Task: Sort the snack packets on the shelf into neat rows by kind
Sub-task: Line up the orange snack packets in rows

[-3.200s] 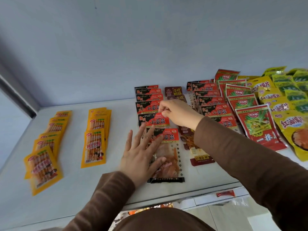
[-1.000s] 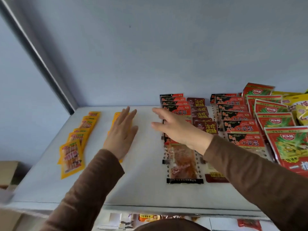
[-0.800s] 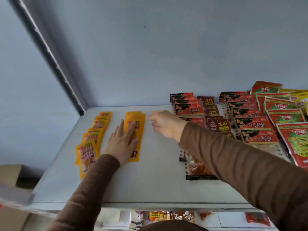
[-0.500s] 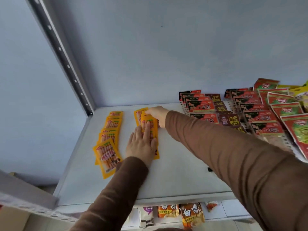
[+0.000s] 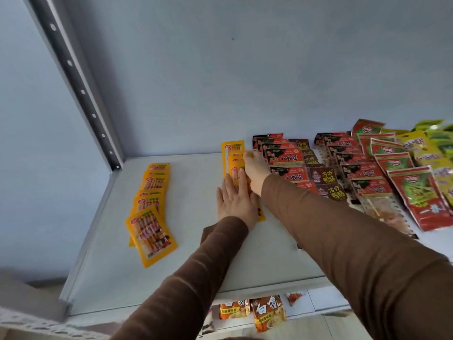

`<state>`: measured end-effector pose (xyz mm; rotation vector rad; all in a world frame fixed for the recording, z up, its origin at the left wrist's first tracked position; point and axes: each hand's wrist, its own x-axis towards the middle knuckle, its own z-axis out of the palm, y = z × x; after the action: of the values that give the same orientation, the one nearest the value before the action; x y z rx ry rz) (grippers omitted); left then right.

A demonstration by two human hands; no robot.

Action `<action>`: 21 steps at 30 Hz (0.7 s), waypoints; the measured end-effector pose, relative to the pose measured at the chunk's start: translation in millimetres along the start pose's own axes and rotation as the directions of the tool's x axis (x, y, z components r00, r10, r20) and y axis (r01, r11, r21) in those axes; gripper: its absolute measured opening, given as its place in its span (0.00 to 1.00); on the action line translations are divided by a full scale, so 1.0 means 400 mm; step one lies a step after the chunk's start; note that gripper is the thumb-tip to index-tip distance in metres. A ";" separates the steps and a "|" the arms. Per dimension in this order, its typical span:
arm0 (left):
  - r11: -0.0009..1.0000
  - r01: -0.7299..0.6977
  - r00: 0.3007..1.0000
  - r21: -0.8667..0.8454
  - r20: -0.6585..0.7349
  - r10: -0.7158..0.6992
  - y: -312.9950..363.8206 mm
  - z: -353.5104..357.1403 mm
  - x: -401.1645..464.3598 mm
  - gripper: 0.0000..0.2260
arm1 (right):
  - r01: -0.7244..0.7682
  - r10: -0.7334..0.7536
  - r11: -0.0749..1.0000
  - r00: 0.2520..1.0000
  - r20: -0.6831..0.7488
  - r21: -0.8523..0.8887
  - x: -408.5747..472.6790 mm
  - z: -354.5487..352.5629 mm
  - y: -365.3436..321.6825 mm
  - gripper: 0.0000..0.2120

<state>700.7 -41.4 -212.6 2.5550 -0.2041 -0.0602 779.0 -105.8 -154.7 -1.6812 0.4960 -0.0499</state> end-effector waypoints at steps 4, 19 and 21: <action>0.895 0.030 0.980 -0.446 -0.164 -0.115 -0.004 -0.023 0.054 0.31 | 0.005 -0.005 1.000 1.000 0.027 -0.011 0.027 -0.038 0.003 0.17; 0.566 0.224 0.964 -0.794 0.094 -0.250 -0.061 -0.102 0.228 0.17 | -0.016 0.054 0.963 0.989 -0.135 0.268 0.043 -0.018 0.039 0.04; 0.559 0.219 0.968 -0.799 0.104 -0.230 -0.057 -0.100 0.226 0.17 | -0.002 0.046 0.966 0.985 -0.165 0.257 0.049 -0.015 0.037 0.06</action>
<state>796.3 -15.1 -191.5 1.6263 0.1482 -0.1904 790.4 -119.5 -172.4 -1.4230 0.6110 -0.2324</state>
